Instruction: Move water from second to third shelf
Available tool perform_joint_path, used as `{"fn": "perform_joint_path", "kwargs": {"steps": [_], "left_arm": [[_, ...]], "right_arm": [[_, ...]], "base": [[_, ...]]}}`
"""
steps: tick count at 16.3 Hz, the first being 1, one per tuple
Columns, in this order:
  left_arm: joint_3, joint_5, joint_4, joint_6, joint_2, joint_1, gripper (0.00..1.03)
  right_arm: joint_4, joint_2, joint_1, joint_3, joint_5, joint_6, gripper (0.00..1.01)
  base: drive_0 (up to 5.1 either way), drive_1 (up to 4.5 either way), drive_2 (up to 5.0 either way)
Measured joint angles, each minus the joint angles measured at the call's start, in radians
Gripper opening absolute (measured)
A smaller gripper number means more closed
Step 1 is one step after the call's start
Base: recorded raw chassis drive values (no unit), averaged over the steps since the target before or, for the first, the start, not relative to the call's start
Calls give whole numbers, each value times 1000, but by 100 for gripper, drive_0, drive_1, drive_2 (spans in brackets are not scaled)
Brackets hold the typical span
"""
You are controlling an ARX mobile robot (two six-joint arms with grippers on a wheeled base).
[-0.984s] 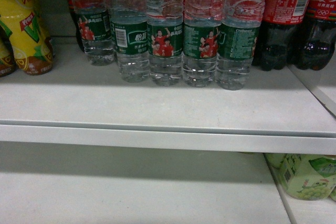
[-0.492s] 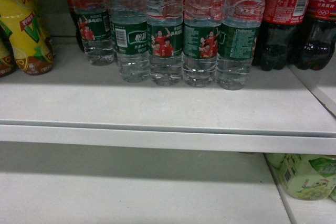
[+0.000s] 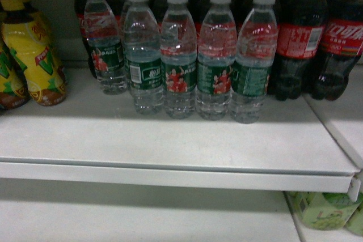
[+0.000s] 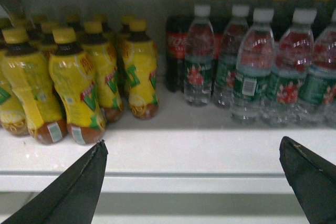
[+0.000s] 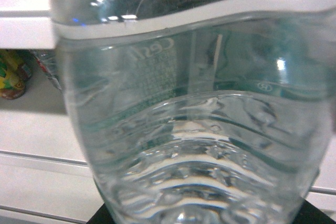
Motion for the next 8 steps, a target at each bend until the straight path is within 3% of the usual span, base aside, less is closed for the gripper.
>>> {"fn": "perform_joint_path", "kwargs": {"steps": [8], "left_arm": [[0, -2, 3, 0, 0, 0, 98]], "right_arm": [[1, 0, 0, 1, 0, 1, 39]], "base": [[0, 0, 0]]}}
